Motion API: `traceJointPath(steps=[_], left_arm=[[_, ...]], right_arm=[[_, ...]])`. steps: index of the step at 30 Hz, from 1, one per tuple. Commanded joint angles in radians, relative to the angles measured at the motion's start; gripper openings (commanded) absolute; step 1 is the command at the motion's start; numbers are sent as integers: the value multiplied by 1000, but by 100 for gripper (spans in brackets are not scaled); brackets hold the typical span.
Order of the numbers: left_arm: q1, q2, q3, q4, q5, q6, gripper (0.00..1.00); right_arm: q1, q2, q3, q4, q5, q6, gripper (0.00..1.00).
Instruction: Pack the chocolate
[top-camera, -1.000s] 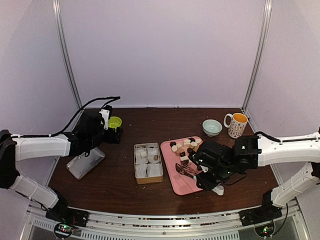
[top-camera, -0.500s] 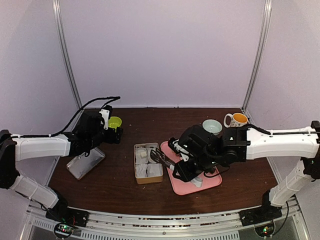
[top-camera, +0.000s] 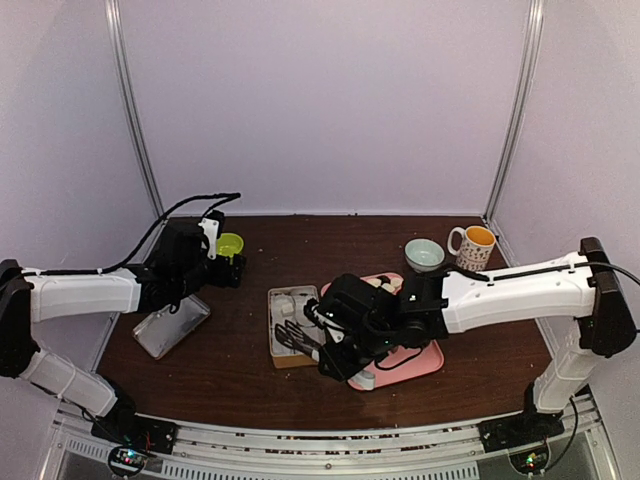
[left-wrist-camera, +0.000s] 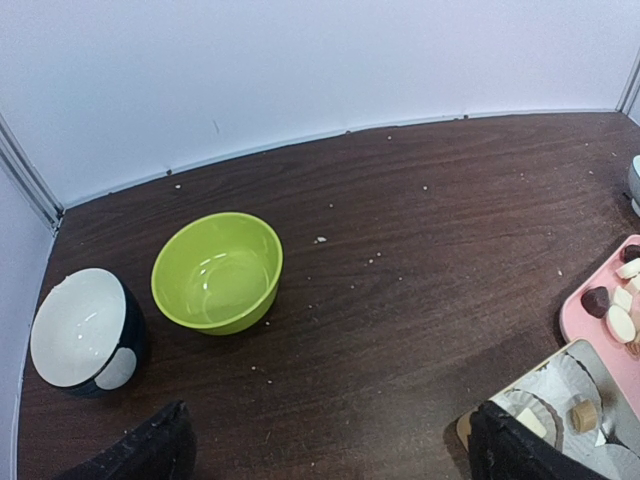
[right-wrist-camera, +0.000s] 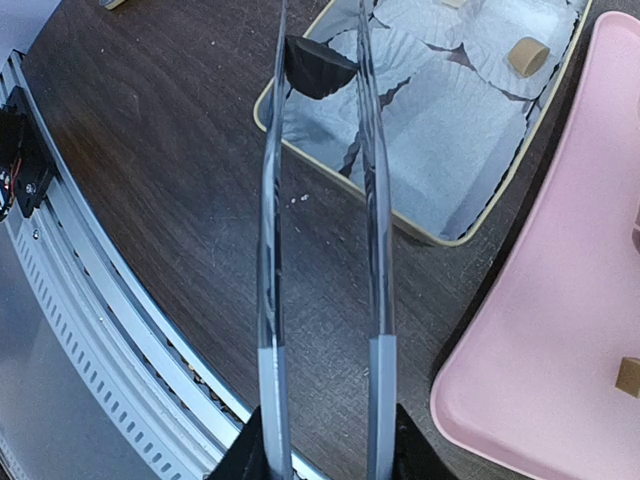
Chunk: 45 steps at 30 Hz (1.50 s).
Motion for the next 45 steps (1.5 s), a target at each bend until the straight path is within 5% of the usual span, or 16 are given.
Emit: traceJointPath(steps=[1,12,32,45], left_arm=[[6,-14,11,42,5,6,97],[7,-12,12,42,4,8,97],[7,-14,9,45,4,8,98],[7,-9,10,45,4,9,98]], right_arm=[[8,20,47,38,6,-10,30],[8,49,68,19,41,-19,40],[-21,-156,4,-156,346,11,39],[-159,-162,-79,-149,302,23,38]])
